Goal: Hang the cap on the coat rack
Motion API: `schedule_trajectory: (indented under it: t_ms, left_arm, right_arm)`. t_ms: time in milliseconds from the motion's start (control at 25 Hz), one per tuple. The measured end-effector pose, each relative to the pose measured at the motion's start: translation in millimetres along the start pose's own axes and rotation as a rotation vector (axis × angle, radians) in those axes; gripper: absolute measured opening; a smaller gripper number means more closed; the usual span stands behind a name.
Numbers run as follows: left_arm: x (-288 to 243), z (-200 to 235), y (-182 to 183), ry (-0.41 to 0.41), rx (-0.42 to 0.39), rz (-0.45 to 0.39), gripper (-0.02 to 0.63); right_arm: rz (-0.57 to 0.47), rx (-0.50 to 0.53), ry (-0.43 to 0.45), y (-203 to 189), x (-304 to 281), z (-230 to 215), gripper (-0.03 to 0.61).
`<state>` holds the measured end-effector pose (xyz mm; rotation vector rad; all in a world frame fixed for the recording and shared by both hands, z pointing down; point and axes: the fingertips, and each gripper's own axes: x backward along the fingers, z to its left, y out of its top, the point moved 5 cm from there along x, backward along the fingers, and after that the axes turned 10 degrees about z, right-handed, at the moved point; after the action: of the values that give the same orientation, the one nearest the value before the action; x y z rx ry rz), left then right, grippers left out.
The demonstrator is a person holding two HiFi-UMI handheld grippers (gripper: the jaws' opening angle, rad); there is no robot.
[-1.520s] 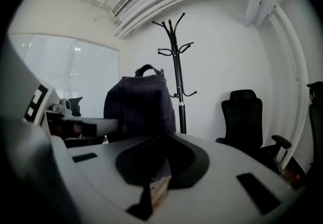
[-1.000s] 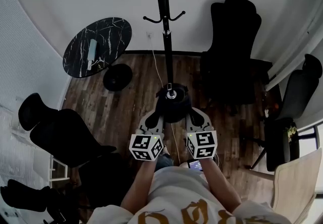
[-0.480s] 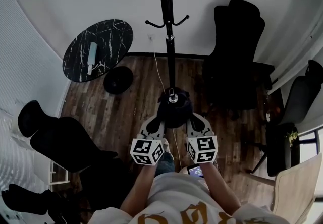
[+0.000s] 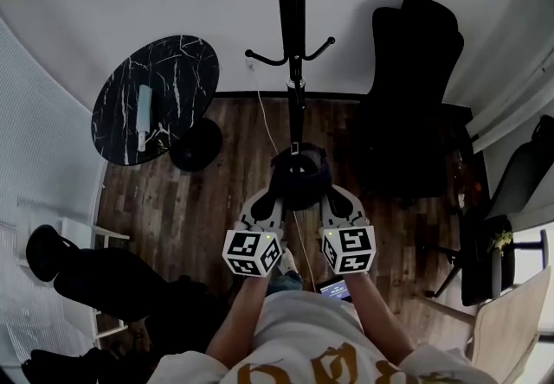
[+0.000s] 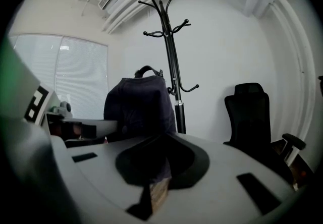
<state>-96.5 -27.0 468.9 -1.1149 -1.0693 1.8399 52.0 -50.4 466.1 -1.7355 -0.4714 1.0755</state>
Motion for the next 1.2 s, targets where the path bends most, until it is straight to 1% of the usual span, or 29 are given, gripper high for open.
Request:
schedule_trajectory:
  t_ms: [160, 320, 560, 720, 880, 960, 1200]
  left_arm:
    - [-25.8, 17.2, 16.2, -0.039, -0.004, 0.005, 0.025]
    - [-40.6, 30.6, 26.4, -0.077, -0.003, 0.009, 0.025]
    - [-51.5, 45.8, 34.2, -0.122, 0.003, 0.003, 0.025]
    - [-51.8, 46.7, 35.2, -0.139, 0.012, 0.001, 0.025]
    - [-53.5, 50.2, 39.9, -0.152, 0.0, -0.004, 0.025]
    - [-54.7, 53.5, 42.0, -0.149, -0.002, -0.008, 0.025]
    - [-62.6, 57.5, 40.0, -0.136, 0.029, -0.015, 0.025]
  right_arm:
    - [0.003, -0.007, -0.036, 17.6, -26.5, -9.7, 0.018]
    - [0.002, -0.01, -0.065, 31.9, -44.3, -15.0, 0.018]
    - [-0.003, -0.016, -0.104, 37.2, -56.1, -13.1, 0.018]
    - [0.003, -0.005, -0.118, 37.8, -54.4, -11.3, 0.018]
    - [-0.008, -0.003, -0.128, 42.7, -57.0, -10.3, 0.018]
    - [-0.015, -0.001, -0.124, 44.3, -60.0, -9.3, 0.018]
    - [-0.012, 0.023, -0.112, 49.6, -74.3, -15.5, 0.018]
